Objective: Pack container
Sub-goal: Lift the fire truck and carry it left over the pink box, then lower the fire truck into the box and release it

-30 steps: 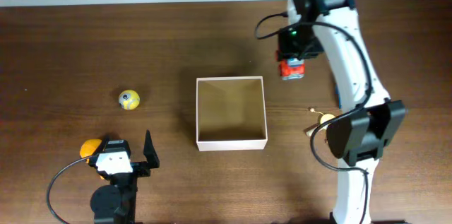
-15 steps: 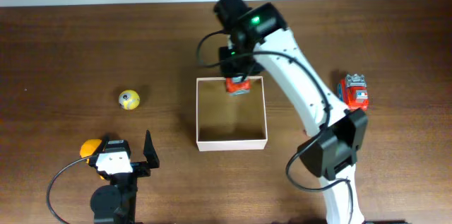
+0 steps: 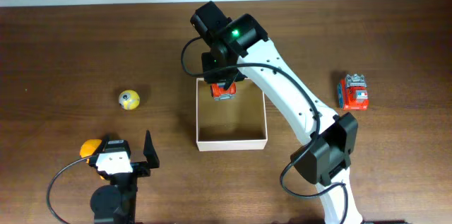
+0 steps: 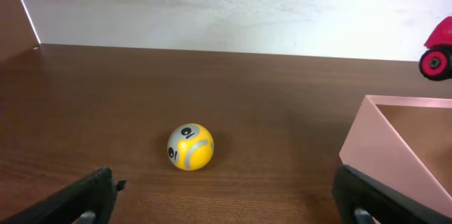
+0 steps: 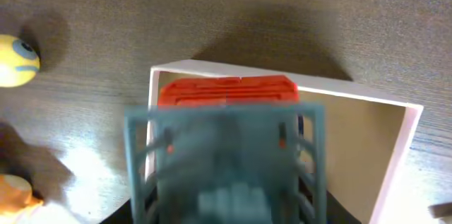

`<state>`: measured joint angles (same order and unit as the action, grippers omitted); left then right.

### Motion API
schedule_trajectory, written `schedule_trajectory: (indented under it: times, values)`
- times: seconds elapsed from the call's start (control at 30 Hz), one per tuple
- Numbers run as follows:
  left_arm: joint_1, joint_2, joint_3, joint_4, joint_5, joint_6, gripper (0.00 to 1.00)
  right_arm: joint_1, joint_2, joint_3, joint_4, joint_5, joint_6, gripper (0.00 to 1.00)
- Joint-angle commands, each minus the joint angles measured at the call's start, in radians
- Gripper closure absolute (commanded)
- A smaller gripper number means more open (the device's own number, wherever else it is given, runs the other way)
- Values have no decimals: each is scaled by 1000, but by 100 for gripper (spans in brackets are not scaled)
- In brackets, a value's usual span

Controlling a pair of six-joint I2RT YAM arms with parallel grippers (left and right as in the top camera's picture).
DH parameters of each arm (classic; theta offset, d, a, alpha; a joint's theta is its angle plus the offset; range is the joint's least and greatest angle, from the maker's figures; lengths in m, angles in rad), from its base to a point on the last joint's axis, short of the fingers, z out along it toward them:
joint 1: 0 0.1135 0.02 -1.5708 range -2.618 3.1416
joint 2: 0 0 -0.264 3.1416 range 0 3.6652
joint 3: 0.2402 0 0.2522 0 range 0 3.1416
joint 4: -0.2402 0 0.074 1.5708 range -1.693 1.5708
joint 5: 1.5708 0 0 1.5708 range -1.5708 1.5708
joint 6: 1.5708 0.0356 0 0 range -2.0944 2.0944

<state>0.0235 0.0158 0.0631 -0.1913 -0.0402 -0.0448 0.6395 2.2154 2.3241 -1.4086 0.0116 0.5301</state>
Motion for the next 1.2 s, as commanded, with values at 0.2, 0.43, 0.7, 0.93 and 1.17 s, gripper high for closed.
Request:
schedule_trajectory:
  times: [0.2,0.43,0.7,0.93,1.17]
  values:
    - [-3,-5,-8,4,11,19,1,42,3,-171,79,-8,84,58]
    - [-3,-5,-8,4,11,19,1,55,3,-194,119,-11,101,58]
    - [-3,-5,-8,4,11,19,1,54,3,-194,143,-10,93,57]
    - [-3,-5,-8,4,11,19,1,54,3,-190,97,-10,10,46]
    - [-3,-5,-8,4,11,19,1,54,-2,-185,-39,-6,-71,41]
